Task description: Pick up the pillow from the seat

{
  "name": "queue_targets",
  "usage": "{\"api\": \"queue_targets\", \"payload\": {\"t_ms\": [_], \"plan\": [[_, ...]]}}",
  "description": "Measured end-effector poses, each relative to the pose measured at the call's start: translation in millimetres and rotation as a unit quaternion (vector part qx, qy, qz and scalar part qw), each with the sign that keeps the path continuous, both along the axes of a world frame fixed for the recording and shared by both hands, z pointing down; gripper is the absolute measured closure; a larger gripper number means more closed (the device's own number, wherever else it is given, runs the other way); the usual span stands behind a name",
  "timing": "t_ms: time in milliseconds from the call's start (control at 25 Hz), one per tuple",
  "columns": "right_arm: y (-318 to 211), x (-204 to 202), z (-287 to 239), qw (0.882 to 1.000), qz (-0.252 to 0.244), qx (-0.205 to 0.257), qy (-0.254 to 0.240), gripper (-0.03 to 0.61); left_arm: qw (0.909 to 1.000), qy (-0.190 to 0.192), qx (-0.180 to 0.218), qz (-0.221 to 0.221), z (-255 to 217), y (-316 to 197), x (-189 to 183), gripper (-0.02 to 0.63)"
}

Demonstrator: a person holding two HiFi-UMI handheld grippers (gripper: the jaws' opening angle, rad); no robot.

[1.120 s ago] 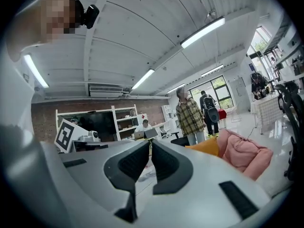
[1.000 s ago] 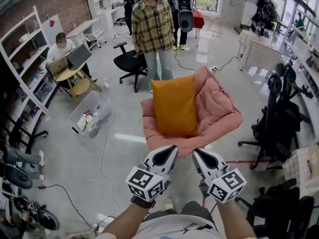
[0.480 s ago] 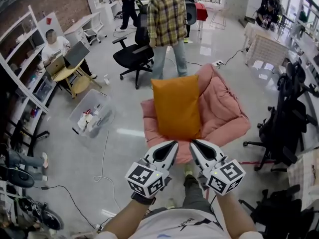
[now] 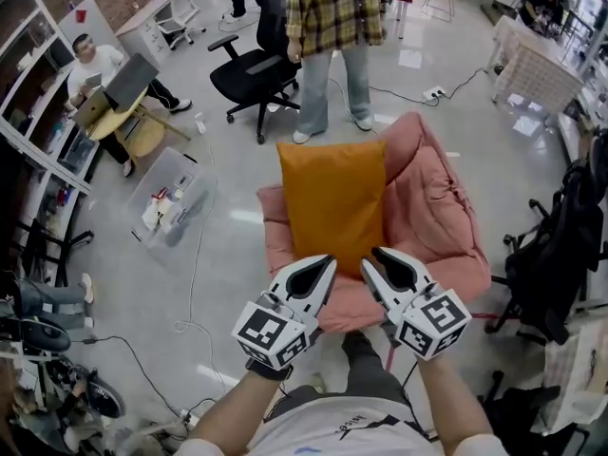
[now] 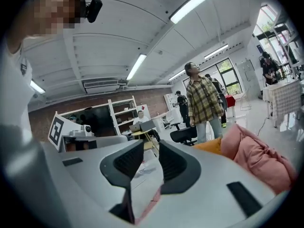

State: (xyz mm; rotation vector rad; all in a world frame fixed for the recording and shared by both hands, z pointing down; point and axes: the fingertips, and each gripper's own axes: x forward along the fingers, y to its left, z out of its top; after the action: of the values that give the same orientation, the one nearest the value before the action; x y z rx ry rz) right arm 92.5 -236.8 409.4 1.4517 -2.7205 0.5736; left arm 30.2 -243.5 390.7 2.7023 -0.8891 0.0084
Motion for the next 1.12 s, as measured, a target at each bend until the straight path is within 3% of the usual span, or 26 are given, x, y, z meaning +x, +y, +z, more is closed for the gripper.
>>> {"api": "queue_targets", "payload": {"t_ms": [440, 1120], "plan": [[-133, 87, 94, 0.998, -0.007, -0.065, 0.002, 0.407, 0.9991, -0.03, -0.03, -0.007, 67, -119, 84, 0.603], [-257, 134, 233, 0.992, 0.014, -0.123, 0.013, 0.334, 0.9943, -0.064, -0.084, -0.013, 178, -216, 130, 0.603]]}}
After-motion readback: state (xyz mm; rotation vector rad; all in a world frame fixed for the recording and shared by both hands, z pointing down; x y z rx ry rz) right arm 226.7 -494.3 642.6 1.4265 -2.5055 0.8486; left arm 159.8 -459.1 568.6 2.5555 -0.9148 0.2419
